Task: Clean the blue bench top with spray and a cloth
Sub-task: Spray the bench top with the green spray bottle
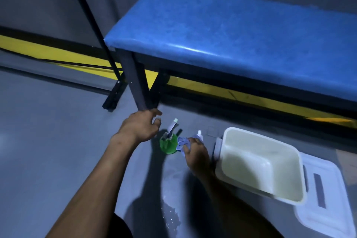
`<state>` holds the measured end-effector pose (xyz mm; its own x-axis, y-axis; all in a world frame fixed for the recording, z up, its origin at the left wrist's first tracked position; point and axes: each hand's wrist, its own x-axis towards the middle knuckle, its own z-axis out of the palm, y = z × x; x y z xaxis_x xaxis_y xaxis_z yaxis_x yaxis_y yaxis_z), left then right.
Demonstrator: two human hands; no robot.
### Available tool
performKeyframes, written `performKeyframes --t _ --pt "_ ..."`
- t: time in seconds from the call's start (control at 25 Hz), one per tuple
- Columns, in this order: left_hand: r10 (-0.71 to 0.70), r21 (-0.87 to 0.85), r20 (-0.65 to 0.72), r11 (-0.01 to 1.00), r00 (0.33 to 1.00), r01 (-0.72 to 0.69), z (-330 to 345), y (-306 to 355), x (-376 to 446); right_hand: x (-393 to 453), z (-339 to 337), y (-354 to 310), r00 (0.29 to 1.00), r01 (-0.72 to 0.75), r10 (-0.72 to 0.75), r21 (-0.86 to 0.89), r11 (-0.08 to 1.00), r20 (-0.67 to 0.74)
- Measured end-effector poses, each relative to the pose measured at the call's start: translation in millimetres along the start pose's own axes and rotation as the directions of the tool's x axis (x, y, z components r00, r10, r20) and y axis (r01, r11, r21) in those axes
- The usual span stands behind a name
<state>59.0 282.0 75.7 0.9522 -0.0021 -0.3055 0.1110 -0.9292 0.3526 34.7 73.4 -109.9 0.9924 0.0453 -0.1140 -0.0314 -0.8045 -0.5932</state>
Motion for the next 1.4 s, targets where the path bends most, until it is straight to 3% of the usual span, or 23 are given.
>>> performKeyframes --t 0.16,0.48,0.64,0.84,0.88,1.0,1.08,1.16,1.2,1.28,1.4 --pt "-0.024 0.018 -0.121 0.999 0.992 0.027 0.9 -2.4 3.4 12.3 31.6 3.6 0.996 0.057 -0.060 -0.048 0.997 -0.066" --pt "-0.091 -0.047 -0.213 0.995 0.973 0.083 -9.0 16.1 0.1 50.2 60.5 -57.6 0.985 0.049 -0.007 0.242 0.969 -0.170" --pt "-0.117 -0.151 -0.297 0.986 0.948 0.075 -38.3 4.2 -11.6 27.8 24.6 -69.9 0.950 0.207 -0.133 0.253 0.945 -0.282" --pt "-0.043 -0.254 -0.345 0.966 0.938 -0.049 -113.9 2.3 -57.5 -36.1 -101.4 -95.8 0.955 0.252 -0.166 0.383 0.889 -0.244" --pt "0.010 -0.257 -0.414 0.958 0.910 -0.127 -130.5 16.4 -61.4 -48.6 -134.8 -101.0 0.961 0.250 -0.168 0.436 0.864 -0.219" --pt "0.159 -0.268 -0.647 0.868 0.746 -0.417 -163.3 77.1 -43.0 -72.2 -249.0 -124.1 0.973 0.214 -0.109 0.609 0.764 -0.204" --pt "0.290 -0.174 -0.664 0.836 0.689 -0.520 -169.4 117.4 -8.2 -63.9 -328.2 -130.9 0.969 0.227 -0.093 0.667 0.710 -0.230" --pt "0.389 -0.060 -0.552 0.864 0.738 -0.501 -161.0 142.0 41.1 -42.5 -407.3 -136.9 0.987 0.148 -0.069 0.655 0.741 -0.145" --pt "0.373 -0.031 -0.478 0.898 0.795 -0.440 -153.3 151.1 63.3 -26.5 -442.9 -135.1 0.996 0.078 -0.035 0.609 0.790 -0.082" --pt "0.332 0.073 -0.342 0.942 0.879 -0.328 -137.8 166.8 91.6 7.7 -492.1 -125.9 0.999 -0.023 0.040 0.397 0.918 -0.036" --pt "0.328 0.175 -0.292 0.942 0.899 -0.287 -125.4 175.6 101.8 46.3 -514.1 -111.2 0.990 -0.126 0.128 0.033 0.991 -0.066"
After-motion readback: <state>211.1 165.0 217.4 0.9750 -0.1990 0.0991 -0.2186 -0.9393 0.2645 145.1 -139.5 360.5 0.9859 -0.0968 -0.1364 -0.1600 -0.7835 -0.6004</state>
